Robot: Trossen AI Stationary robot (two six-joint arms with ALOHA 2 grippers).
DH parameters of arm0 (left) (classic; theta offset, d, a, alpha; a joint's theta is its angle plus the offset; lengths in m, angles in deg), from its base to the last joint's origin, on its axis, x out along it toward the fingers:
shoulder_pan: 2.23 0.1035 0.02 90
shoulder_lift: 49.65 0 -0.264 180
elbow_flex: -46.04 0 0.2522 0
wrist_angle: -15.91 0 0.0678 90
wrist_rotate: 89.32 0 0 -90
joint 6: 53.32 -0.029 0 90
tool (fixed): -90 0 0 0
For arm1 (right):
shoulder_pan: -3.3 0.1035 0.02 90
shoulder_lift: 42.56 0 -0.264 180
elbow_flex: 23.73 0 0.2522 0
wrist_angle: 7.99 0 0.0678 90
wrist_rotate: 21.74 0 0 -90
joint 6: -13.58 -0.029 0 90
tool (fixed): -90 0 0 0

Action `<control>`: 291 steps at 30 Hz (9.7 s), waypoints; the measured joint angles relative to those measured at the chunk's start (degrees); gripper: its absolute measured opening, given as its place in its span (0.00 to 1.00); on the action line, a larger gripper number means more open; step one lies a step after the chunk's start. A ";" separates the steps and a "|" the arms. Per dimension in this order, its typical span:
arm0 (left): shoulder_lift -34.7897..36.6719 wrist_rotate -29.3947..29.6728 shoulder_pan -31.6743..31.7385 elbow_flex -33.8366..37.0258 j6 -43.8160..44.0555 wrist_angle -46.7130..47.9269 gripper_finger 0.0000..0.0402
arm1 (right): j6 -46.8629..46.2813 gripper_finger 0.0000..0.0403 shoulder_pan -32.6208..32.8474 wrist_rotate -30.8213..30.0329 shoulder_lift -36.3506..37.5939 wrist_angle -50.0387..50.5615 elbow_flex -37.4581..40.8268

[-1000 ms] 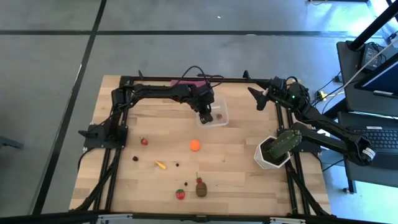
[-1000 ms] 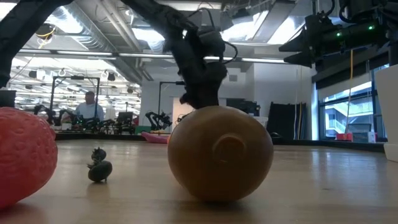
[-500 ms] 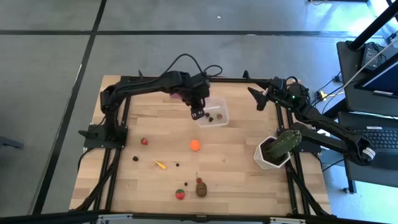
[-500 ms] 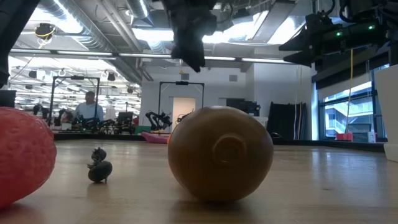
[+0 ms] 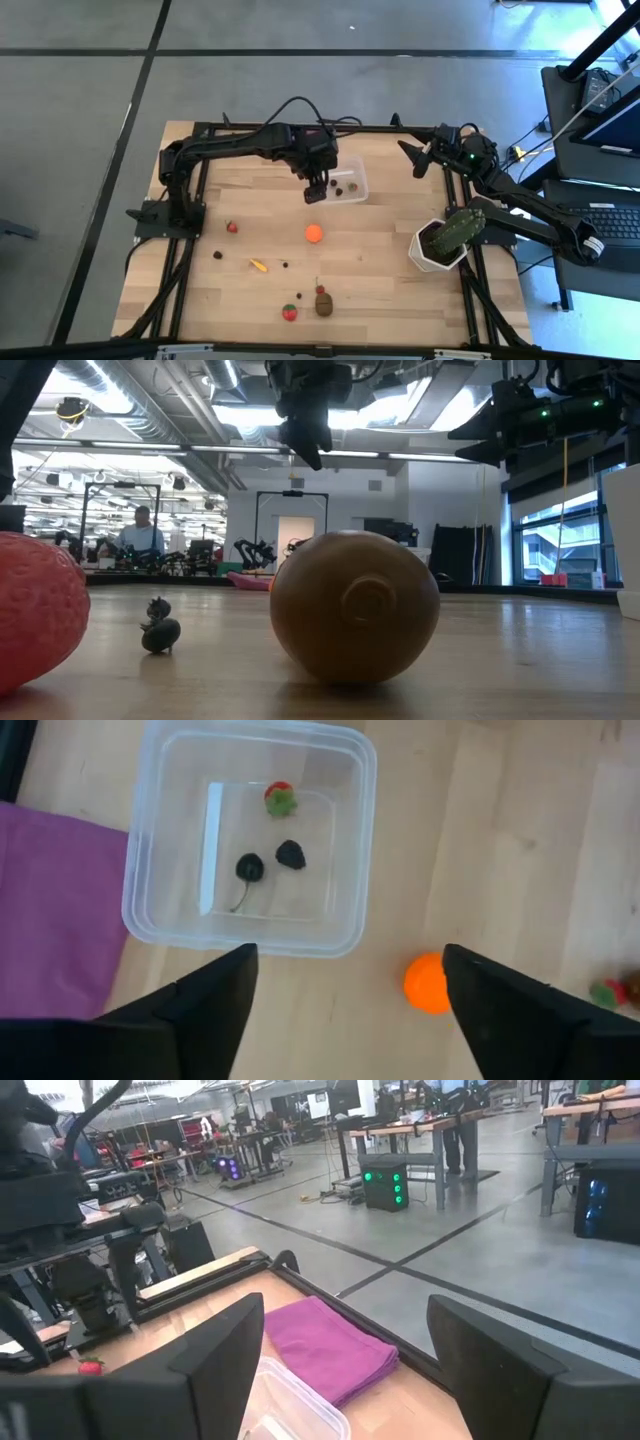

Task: Pick and placing Produce into tupperware
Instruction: Put the orange into the transparent bin, then put the middle red strawberry into the transparent bin

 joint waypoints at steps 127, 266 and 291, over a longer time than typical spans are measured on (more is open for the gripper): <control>10.04 -5.35 -6.65 30.48 22.29 -48.97 0.60 | 2.92 0.70 0.00 5.98 -0.01 3.34 0.00; -0.76 15.43 -36.28 22.84 -17.18 -45.36 0.65 | 4.62 0.70 -0.01 6.06 -0.02 8.67 0.02; -0.66 11.64 -36.05 22.84 -14.80 -42.05 0.82 | 4.82 0.70 0.00 5.94 -0.02 8.57 0.02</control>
